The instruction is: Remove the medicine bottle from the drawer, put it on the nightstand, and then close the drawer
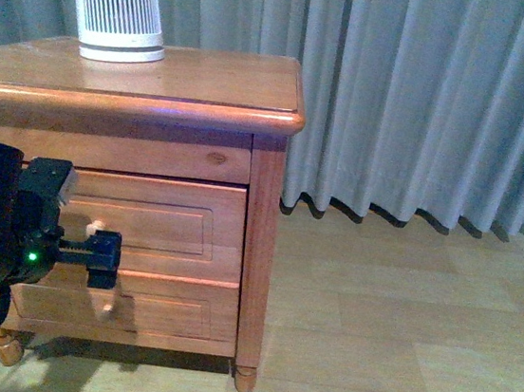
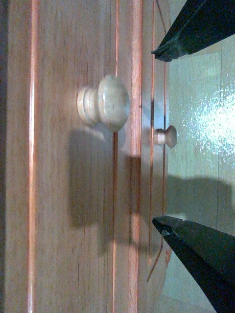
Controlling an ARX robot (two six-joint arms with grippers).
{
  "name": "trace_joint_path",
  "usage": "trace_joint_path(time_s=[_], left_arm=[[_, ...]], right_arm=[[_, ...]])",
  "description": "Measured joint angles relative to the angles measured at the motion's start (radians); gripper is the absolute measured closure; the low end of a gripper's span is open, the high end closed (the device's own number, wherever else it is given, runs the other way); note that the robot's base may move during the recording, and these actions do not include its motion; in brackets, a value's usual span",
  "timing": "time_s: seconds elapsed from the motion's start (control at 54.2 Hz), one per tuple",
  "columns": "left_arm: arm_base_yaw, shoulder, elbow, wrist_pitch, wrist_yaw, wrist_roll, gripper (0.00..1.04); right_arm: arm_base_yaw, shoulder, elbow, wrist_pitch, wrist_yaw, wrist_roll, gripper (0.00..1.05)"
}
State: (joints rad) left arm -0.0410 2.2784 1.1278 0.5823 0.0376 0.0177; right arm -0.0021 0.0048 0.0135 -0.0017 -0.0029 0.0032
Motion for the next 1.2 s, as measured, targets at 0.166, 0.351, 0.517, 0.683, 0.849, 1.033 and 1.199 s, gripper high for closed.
trace_joint_path(time_s=[0.166, 0.351, 0.517, 0.683, 0.849, 1.033, 1.199], left_arm=[[0.006, 0.012, 0.033, 0.002, 0.013, -0.008, 0.07], [-0.005, 0.019, 0.076, 0.005, 0.015, -0.019, 0.07], [-0.011, 0.039, 0.114, -0.016, 0.003, -0.031, 0.07], [-0.013, 0.061, 0.132, -0.034, -0.008, -0.03, 0.26], [-0.016, 0.065, 0.134, -0.033, -0.013, -0.031, 0.53], [-0.024, 0.064, 0.13, -0.024, -0.013, -0.03, 0.78], [-0.027, 0.054, 0.093, 0.021, -0.012, -0.001, 0.8]], right_arm=[[0.0, 0.0, 0.0, 0.0, 0.0, 0.0, 0.07], [0.0, 0.0, 0.0, 0.0, 0.0, 0.0, 0.07], [0.0, 0.0, 0.0, 0.0, 0.0, 0.0, 0.07], [0.0, 0.0, 0.0, 0.0, 0.0, 0.0, 0.07], [0.0, 0.0, 0.0, 0.0, 0.0, 0.0, 0.07], [0.0, 0.0, 0.0, 0.0, 0.0, 0.0, 0.07], [0.0, 0.0, 0.0, 0.0, 0.0, 0.0, 0.07]])
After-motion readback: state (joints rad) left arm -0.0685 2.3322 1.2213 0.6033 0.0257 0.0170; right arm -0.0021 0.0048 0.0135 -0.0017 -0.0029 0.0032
